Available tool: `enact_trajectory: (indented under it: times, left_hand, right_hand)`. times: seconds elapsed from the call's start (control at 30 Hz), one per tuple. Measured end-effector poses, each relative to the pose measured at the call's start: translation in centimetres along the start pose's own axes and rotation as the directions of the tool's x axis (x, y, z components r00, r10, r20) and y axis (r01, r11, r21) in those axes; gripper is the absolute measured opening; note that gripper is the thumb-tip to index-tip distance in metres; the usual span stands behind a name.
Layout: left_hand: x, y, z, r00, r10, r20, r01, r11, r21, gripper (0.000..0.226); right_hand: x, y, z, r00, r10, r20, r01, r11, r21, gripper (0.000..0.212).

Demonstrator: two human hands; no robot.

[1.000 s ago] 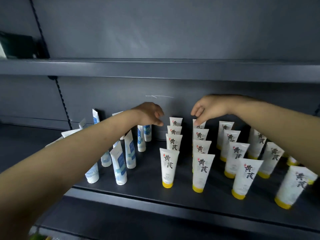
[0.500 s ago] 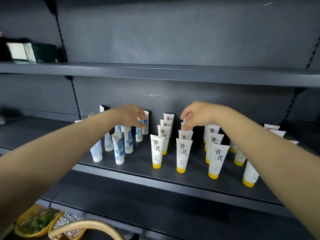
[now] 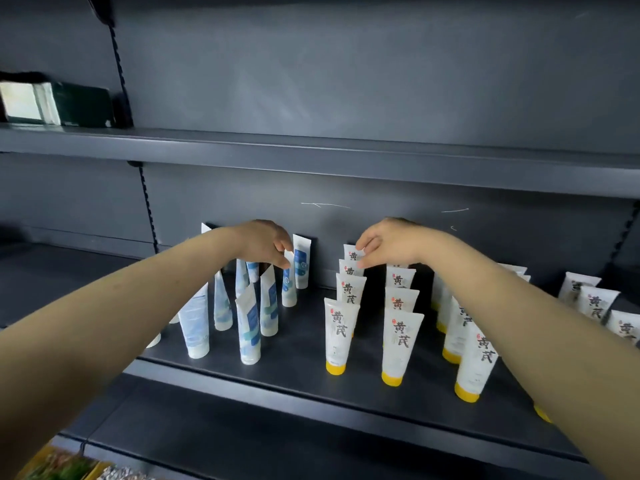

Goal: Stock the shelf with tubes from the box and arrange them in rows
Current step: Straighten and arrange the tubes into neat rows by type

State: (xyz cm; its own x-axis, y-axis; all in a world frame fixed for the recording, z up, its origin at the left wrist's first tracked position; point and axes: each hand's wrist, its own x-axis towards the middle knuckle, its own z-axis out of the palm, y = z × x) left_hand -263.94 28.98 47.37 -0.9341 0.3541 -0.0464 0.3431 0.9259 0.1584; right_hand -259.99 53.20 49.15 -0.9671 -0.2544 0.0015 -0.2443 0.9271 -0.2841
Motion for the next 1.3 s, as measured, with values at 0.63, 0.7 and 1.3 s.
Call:
enact_trajectory:
  times: [0.63,0.7,1.3]
  left_hand:
    - [16.5,-11.2,4.4,0.964,0.244,-0.103,-0.261,0.943,-0.209,0.030]
    - [16.9,-11.3,4.5,0.963,0.245,-0.112,-0.263,0.945,-0.196,0.029]
    - [17.6,-11.0,6.6,0.989,0.128,-0.069,-0.143,0.769,-0.623,0.016]
  right_hand:
    - [23.5,-0.2,5.5,0.995,0.001,0.095,-0.003,1.000,0.018,0.049]
    - [24.6,-0.2,6.0,0.994,0.000,0.108,-0.001,1.000,0.009,0.049]
    - [27.8,0.7,9.3,0.973,0.006,-0.230,-0.038,0.990,-0.133,0.022]
